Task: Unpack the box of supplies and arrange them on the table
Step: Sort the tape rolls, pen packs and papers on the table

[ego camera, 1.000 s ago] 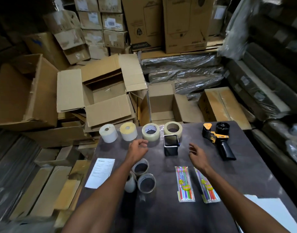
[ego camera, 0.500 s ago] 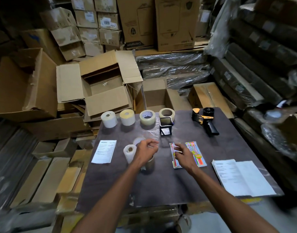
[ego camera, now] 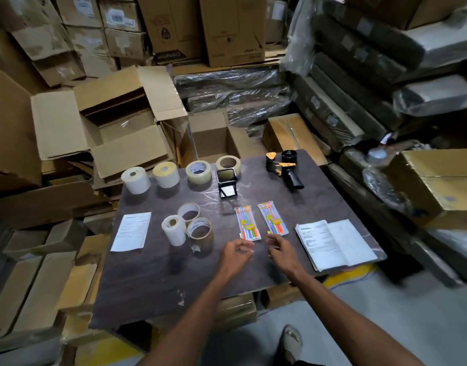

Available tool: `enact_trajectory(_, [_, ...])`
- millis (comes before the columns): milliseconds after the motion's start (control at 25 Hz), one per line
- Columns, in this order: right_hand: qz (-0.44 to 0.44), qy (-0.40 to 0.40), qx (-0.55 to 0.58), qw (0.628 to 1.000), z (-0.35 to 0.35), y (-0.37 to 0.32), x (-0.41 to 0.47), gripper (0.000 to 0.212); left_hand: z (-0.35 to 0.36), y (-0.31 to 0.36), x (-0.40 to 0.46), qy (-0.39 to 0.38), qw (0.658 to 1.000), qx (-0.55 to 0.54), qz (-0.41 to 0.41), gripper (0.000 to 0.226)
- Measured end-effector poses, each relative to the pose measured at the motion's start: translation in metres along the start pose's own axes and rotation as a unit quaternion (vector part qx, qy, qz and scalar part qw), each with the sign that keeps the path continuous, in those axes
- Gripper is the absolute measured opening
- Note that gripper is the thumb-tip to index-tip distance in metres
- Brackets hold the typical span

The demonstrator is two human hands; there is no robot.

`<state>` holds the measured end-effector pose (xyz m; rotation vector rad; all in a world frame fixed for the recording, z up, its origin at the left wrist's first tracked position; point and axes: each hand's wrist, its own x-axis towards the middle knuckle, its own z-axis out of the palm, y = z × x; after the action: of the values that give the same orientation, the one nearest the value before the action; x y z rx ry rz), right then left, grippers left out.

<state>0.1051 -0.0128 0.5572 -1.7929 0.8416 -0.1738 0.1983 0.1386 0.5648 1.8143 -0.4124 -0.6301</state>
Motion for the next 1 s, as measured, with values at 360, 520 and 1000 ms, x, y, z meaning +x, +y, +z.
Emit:
enact_trajectory(360, [0.036,0.032,0.021,0.999,-0.064,0.03,0.022,0.041,0.079,0.0,0.021,-0.006,0.997,-0.028,-0.065,0.018])
enact_trajectory(520, [0.035,0.091,0.048,0.994,-0.099,0.035,0.043,0.029,0.116,0.005,0.04,-0.026,0.997,-0.007,-0.07,0.019])
enact_trajectory(1000, [0.03,0.004,-0.205,0.978,-0.182,0.055,0.11,0.092,0.2,0.01,0.067,-0.041,0.99,0.128,0.045,0.045])
